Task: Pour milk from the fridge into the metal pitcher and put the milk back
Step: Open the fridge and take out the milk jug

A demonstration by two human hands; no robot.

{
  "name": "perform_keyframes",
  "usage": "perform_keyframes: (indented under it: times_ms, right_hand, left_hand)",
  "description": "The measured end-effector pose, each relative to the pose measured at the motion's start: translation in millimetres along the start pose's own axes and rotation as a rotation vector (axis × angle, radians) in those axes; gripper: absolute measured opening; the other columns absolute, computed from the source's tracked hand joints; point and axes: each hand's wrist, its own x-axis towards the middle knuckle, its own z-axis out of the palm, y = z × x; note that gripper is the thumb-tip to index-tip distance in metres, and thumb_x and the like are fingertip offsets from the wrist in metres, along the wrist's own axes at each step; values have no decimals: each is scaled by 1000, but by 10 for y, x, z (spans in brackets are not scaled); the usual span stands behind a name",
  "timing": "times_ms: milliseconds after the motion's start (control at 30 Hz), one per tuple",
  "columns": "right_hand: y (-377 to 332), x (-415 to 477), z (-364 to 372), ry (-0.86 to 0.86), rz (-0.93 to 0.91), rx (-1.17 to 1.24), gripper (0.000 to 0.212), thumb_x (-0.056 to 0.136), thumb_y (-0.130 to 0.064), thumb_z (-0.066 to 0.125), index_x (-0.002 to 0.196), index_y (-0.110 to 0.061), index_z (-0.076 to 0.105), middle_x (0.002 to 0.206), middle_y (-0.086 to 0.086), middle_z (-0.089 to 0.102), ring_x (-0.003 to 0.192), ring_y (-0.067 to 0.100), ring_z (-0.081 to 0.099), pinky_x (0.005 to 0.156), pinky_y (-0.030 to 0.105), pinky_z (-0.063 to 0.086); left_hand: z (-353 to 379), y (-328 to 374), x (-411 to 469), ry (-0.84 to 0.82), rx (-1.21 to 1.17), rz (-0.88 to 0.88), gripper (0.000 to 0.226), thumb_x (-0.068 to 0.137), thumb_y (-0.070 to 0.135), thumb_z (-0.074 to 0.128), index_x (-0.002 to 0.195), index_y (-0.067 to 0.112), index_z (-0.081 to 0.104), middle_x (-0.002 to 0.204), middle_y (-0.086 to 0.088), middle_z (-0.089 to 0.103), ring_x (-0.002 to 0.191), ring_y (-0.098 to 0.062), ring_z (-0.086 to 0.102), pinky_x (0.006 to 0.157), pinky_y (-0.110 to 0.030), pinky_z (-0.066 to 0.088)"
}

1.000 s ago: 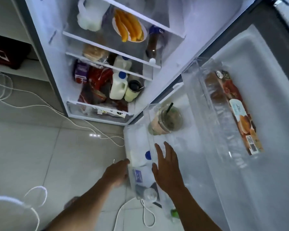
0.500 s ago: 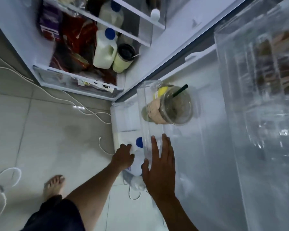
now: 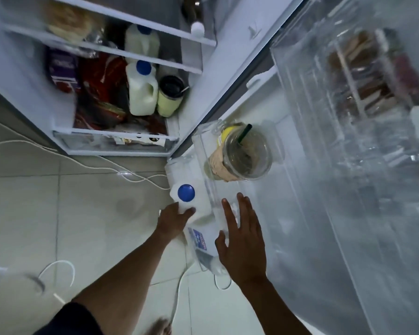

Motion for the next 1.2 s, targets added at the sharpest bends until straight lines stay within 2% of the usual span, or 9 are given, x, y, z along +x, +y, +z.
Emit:
perform_keyframes:
  times_ms: [133,467,567,667,767,833,900,1000,1200]
  right_hand:
    - [-32,-2,-15,5,3,4,76,81,-45,66,146,-22,34,154,12,32,141,31,31,110,44,35]
    - [-72,-24,-69,-26,13,77,88,77,-35,73,150,-23,26,158,12,22,144,32,25,108,47,40]
    - [-80,-101,-168,-30,6,105,90,74,-32,76,149,-21,27,156,16,25,141,35,30,103,53,42]
    - [-118,-64,-191,-37,-19,90,95,73,-37,77,149,-19,21,156,19,21,141,40,28,106,59,36]
    - [-314,-165,-440,-16,-6,187,82,81,-35,68,148,-20,24,155,17,28,141,37,29,110,56,32]
    - [-495,-266,-778,-23,-25,345,55,91,-31,55,142,-18,38,147,12,43,131,32,46,105,46,39]
    - [-614,-355,-1150,37,-56,446,29,96,-29,44,117,-15,59,117,10,65,101,30,63,84,37,47]
    - [-729,-445,-1740,195,-126,367,27,97,-28,42,89,-11,63,84,12,69,75,37,64,61,35,43]
    - [-499,-612,-2878,543,-160,346,23,91,-28,47,87,-11,62,87,8,68,83,33,63,61,36,46]
  left_hand:
    - [-211,124,-179,46,57,80,46,77,55,63,99,16,71,101,-4,74,96,-25,68,86,-35,52]
    - [-845,466,-719,228,254,194,32,81,39,63,75,8,67,76,-14,73,79,-33,68,72,-34,51]
    - [-1041,568,-1038,301,289,229,39,78,43,61,80,5,66,79,-16,72,77,-33,68,73,-36,53]
    - [-1161,803,-1212,353,281,288,27,89,24,62,97,-1,67,89,-12,65,82,-25,58,74,-29,41]
    - [-1193,1089,-1587,430,270,370,27,88,23,61,96,-2,67,87,-11,61,84,-28,57,72,-30,39]
    - [-1225,1260,-1883,474,264,417,25,87,24,61,92,0,67,84,-10,61,81,-28,57,71,-30,40]
    - [-1261,1436,-2199,529,233,427,24,86,25,60,86,2,66,82,-10,63,78,-28,58,67,-30,41]
    - [-1287,1671,-2658,617,177,472,29,81,30,61,80,1,65,79,-13,65,78,-31,61,64,-29,40]
    - [-1199,2001,-3438,546,116,665,32,68,41,82,69,16,62,65,-1,60,61,-21,55,60,-29,42]
